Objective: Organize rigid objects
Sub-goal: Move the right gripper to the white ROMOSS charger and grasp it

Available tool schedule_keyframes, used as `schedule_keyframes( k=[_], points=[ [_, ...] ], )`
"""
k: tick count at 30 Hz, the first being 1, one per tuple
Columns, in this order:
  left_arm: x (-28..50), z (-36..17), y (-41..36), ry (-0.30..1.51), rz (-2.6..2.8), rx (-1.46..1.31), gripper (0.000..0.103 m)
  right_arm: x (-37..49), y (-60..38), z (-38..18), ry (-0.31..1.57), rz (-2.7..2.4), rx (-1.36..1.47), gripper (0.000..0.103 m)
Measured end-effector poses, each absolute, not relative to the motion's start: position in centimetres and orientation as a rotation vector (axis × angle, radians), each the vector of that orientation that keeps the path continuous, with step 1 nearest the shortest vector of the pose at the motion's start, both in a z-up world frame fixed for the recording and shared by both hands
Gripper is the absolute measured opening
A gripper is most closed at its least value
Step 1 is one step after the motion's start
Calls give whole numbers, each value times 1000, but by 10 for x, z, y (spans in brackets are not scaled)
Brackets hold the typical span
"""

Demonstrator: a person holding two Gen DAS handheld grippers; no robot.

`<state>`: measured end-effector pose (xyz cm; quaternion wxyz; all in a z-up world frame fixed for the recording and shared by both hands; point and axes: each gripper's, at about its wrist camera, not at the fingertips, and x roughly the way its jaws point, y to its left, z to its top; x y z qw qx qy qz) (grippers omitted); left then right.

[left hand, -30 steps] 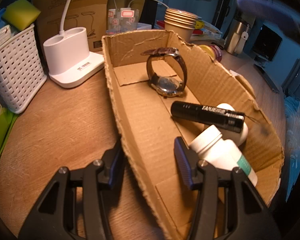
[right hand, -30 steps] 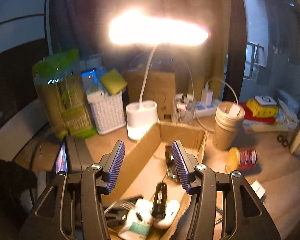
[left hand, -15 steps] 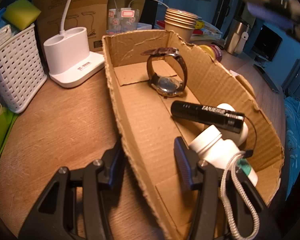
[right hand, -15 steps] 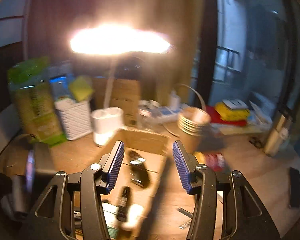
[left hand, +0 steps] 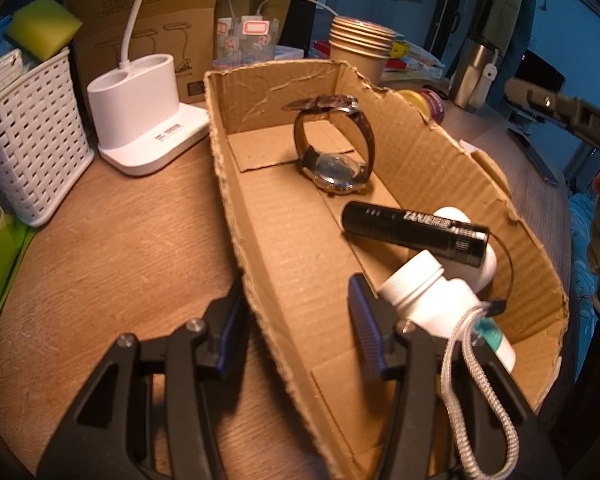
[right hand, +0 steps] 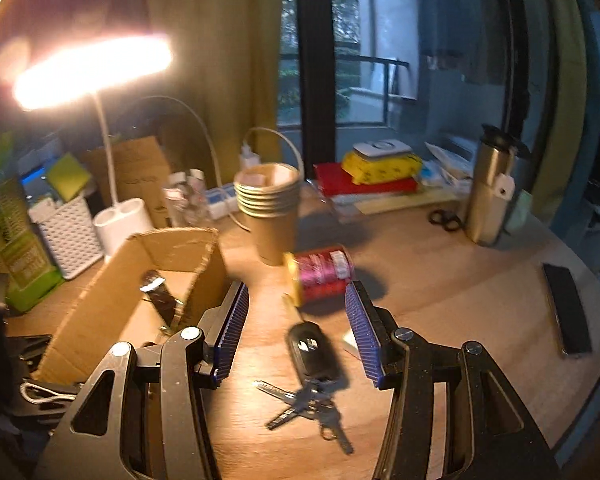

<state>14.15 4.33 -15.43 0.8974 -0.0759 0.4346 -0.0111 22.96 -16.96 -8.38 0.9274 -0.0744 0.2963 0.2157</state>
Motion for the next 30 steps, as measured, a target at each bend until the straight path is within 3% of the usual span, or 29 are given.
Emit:
schedule_keyframes(
  k=[24, 30],
  points=[
    [141, -154, 43, 900, -23, -157, 51, 280, -183, -153, 771, 277, -175, 54],
    [141, -154, 43, 900, -23, -157, 51, 289, -185, -159, 805, 259, -168, 62]
  ],
)
